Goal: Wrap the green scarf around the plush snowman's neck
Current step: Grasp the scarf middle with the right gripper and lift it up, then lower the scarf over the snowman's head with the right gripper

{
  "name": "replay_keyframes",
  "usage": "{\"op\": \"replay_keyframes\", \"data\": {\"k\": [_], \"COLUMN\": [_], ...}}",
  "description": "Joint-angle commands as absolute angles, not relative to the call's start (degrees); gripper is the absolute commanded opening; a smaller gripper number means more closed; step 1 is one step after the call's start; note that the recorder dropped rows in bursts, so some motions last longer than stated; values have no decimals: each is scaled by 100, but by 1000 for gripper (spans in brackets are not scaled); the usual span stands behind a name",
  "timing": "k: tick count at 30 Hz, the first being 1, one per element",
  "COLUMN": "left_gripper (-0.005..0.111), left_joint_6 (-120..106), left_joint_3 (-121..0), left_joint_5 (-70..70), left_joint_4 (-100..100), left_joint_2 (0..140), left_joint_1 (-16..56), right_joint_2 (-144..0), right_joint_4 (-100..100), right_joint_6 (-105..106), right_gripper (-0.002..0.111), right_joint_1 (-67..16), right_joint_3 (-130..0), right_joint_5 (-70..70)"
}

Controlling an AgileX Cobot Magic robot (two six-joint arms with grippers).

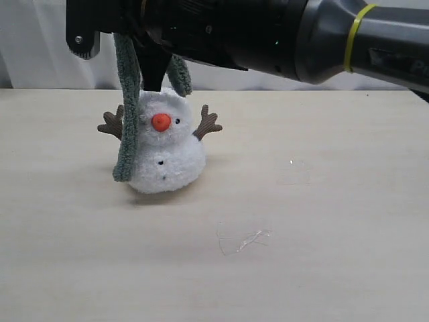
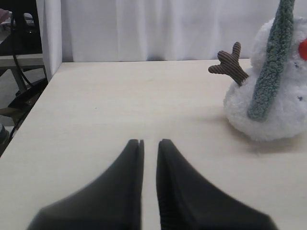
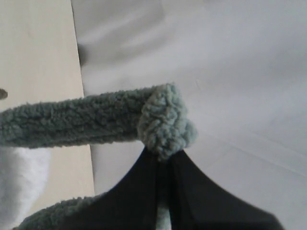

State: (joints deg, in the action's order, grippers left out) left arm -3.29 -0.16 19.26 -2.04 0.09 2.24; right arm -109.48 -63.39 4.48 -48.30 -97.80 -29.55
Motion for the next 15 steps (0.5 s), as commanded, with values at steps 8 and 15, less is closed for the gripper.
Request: {"op": "replay_keyframes", "data": {"k": [8,15], "left_gripper": [12,12], "left_joint_6": [-299,-299], "left_joint_3": [0,0], "left_joint_5": [1854,1854], "left_joint_4": [-214,-214], "left_joint_2": [0,0], "left_joint_1": [271,271], "right_joint_2": [-11415,-11453], "right_joint_4": [-6381,-5574], "right_joint_6": [890,576], "right_gripper": [4,4], "right_joint_1": [-4659,-4479], "right_joint_3": [-9794,-9794], "right_joint_5": [-3770,-4040]}}
